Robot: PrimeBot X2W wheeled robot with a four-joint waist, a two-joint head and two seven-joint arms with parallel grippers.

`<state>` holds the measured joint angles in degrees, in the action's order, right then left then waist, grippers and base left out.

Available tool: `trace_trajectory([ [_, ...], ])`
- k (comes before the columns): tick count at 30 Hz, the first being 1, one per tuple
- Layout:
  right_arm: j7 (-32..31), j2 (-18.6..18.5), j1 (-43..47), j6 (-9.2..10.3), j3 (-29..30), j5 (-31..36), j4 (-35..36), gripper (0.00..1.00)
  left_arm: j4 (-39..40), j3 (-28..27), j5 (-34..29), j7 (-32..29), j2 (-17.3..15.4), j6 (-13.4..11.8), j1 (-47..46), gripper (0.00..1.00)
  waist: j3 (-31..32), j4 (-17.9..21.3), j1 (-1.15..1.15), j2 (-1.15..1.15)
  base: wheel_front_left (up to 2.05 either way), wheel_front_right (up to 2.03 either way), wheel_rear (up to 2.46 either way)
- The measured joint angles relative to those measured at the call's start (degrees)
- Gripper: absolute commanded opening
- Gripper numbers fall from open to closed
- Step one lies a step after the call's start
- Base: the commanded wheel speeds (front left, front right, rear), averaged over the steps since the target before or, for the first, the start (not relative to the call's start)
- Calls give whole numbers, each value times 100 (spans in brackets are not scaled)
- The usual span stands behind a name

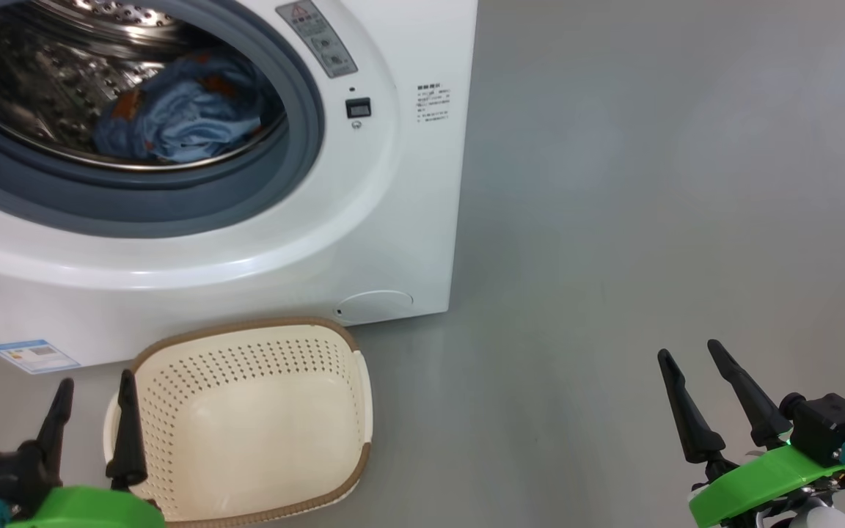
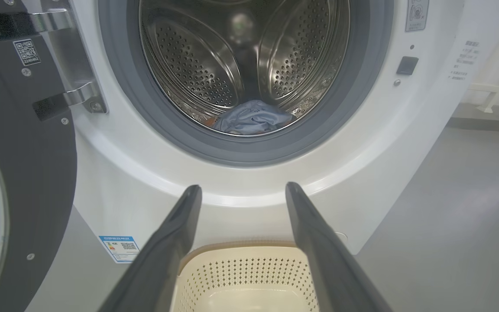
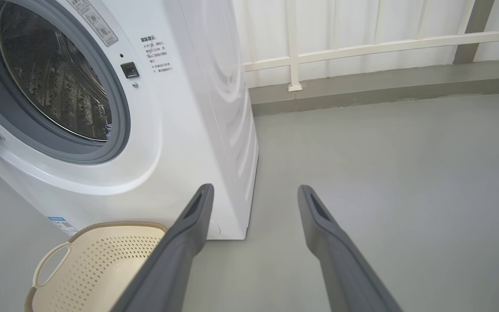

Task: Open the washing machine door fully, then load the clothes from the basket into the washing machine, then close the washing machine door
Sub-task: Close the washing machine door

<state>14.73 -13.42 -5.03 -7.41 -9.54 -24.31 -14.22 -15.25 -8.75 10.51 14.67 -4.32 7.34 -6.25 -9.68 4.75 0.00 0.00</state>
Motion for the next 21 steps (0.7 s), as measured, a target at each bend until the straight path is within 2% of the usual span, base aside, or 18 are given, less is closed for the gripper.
trace_trajectory([
  [21,0,-85,489,0,143,-48,-21,100,320,-187,41,-2,65,0,753,100,636,-296,0,0,0,0,0],
])
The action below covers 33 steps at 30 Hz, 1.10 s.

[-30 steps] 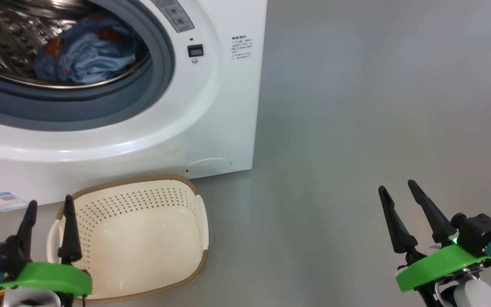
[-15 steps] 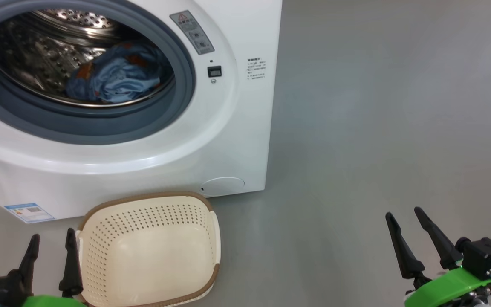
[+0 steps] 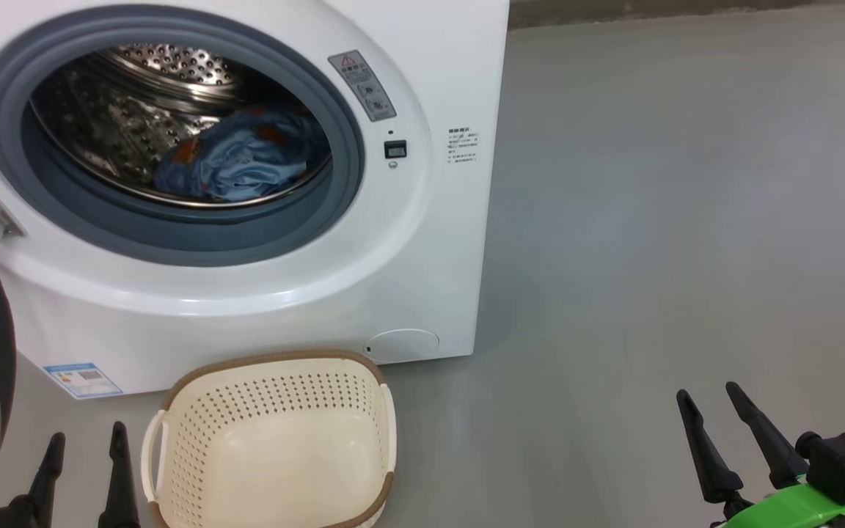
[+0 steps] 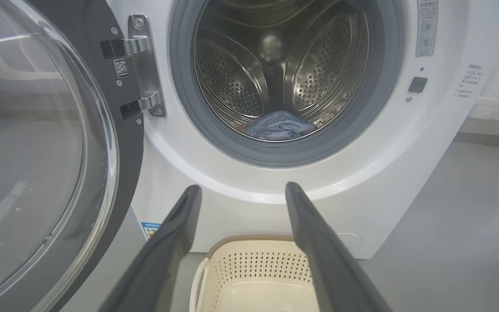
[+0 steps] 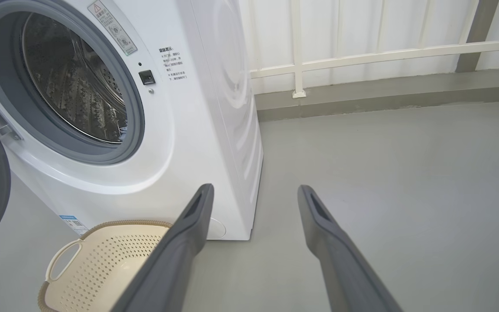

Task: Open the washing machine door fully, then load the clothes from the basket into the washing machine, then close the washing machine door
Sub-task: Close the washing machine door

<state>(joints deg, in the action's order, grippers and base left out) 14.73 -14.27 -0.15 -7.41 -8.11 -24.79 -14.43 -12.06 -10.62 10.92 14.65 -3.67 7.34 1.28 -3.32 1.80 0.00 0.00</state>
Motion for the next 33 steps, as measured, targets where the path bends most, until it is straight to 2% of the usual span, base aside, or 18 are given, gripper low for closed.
trace_trajectory([
  [33,0,-4,103,0,41,-1,15,100,143,-12,-60,-1,7,0,132,100,107,13,0,0,0,0,0],
])
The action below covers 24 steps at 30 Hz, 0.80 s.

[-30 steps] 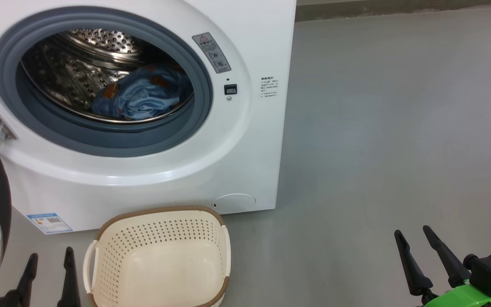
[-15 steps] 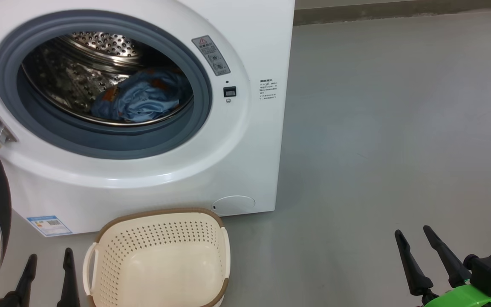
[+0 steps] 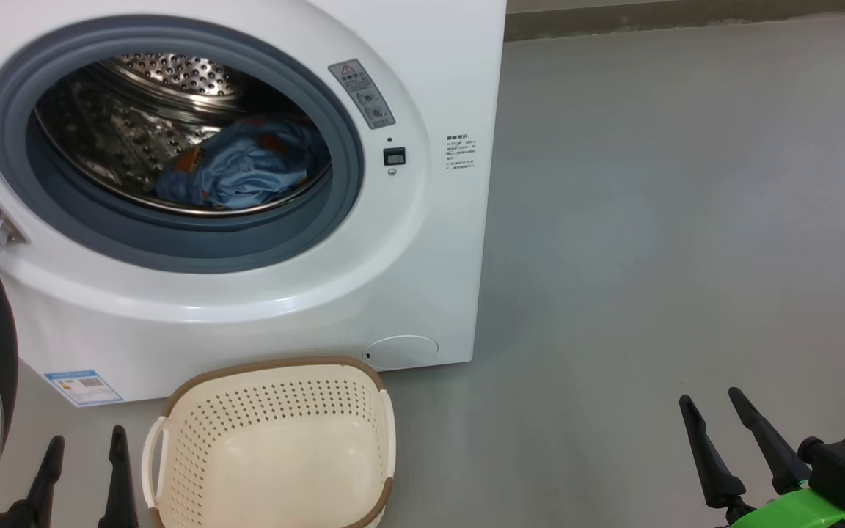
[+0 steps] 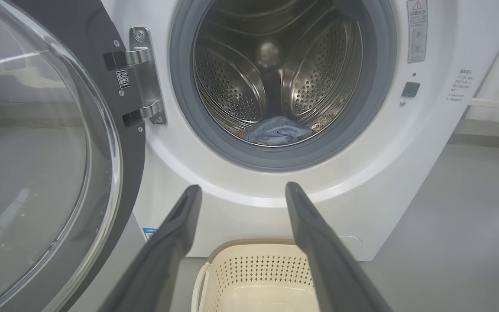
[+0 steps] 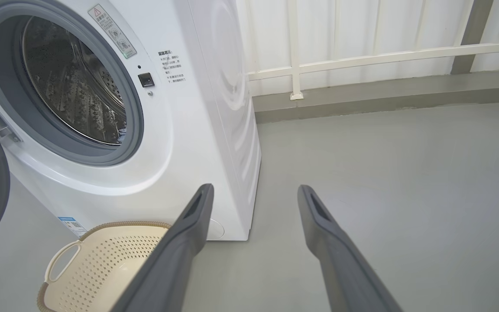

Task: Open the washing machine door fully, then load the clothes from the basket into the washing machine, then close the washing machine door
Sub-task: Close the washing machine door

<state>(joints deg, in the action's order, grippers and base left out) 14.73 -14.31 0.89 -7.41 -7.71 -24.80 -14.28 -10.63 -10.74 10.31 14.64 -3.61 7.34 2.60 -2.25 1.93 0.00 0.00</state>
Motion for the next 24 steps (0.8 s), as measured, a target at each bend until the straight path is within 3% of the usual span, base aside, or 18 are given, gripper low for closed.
trace_trajectory([
  [24,0,-37,8,0,-7,-1,18,100,-1,-31,-42,0,51,0,73,100,129,-4,0,0,-66,66,0],
])
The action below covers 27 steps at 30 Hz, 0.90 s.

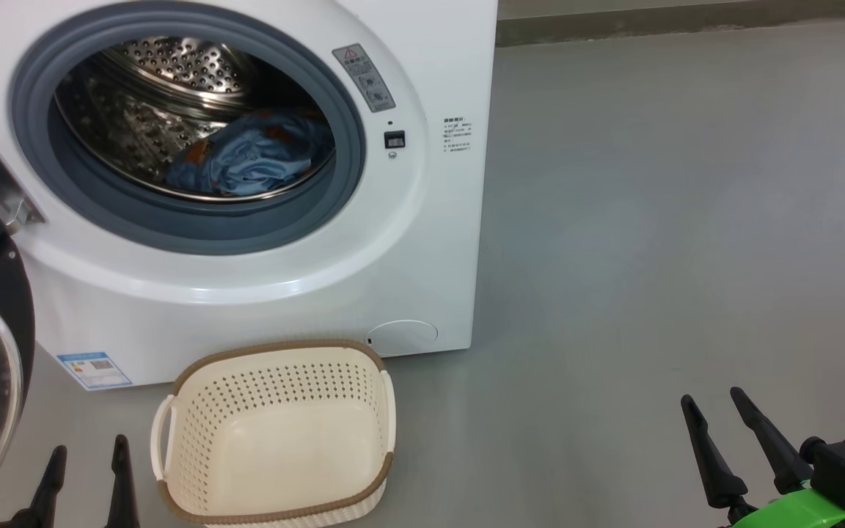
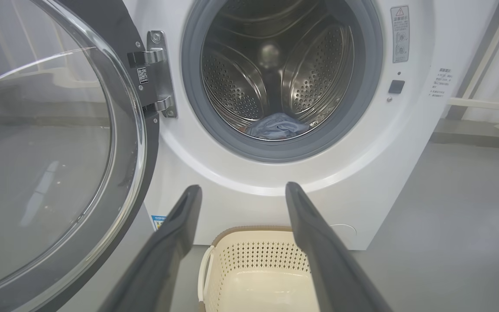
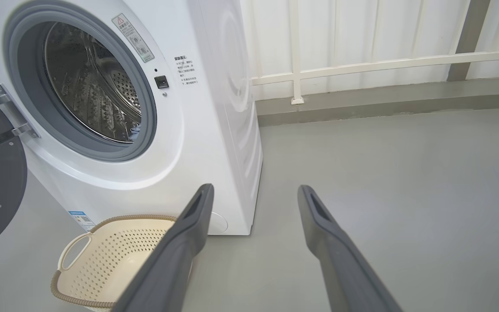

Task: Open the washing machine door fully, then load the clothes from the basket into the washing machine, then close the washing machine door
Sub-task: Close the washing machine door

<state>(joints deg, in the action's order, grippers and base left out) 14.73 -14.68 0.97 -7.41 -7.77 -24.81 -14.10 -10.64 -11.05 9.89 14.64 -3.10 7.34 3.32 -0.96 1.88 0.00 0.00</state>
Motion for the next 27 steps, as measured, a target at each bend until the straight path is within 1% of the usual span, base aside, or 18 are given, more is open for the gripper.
trace_trajectory([
  [5,0,1,2,0,0,0,0,100,10,0,0,0,0,0,27,100,-10,-14,0,0,-42,42,0],
  [20,0,10,3,0,1,0,0,100,76,15,0,0,-2,0,29,100,14,-39,0,0,0,0,0],
  [27,0,32,118,0,3,0,-1,100,79,21,0,0,-1,0,31,100,31,-138,0,0,0,0,0],
])
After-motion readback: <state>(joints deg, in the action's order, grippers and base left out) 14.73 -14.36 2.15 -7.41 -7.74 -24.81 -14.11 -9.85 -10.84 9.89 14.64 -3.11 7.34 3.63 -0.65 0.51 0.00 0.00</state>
